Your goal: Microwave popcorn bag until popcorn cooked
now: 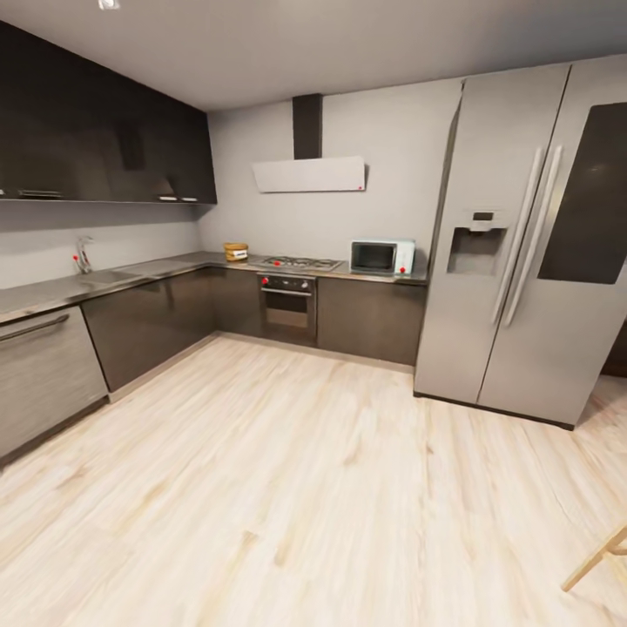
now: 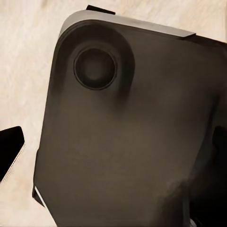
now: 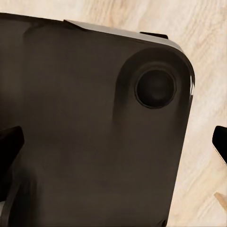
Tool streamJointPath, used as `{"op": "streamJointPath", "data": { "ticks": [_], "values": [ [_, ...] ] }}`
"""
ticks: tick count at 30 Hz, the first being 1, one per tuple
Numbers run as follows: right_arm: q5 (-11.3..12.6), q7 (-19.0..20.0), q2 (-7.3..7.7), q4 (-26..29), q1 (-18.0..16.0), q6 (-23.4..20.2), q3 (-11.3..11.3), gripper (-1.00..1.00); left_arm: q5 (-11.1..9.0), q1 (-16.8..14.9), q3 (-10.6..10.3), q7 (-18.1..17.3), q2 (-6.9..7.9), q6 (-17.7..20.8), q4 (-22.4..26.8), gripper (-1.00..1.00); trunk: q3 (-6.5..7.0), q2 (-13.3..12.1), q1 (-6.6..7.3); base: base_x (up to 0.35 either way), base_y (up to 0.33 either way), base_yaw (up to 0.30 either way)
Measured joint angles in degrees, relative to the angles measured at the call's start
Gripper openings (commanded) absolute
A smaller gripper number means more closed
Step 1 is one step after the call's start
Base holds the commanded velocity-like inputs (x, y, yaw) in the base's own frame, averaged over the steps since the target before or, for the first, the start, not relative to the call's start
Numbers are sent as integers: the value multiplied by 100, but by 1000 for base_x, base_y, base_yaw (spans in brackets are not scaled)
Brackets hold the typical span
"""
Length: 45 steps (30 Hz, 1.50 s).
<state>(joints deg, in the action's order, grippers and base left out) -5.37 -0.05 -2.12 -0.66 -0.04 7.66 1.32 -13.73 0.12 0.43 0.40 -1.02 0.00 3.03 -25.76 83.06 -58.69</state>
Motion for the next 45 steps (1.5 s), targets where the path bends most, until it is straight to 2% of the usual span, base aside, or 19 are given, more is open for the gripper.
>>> {"op": "streamJointPath", "data": {
  "ticks": [18,45],
  "values": [
    [-30,0,26,-5,1,25,8,100,10,-2,-7,0,-2,7,-2,100,0,0,0,322,108,-10],
    [2,1,28,-6,0,20,9,100,1,3,0,0,7,-8,-2,100,0,0,0,323,127,-277]
  ]
}}
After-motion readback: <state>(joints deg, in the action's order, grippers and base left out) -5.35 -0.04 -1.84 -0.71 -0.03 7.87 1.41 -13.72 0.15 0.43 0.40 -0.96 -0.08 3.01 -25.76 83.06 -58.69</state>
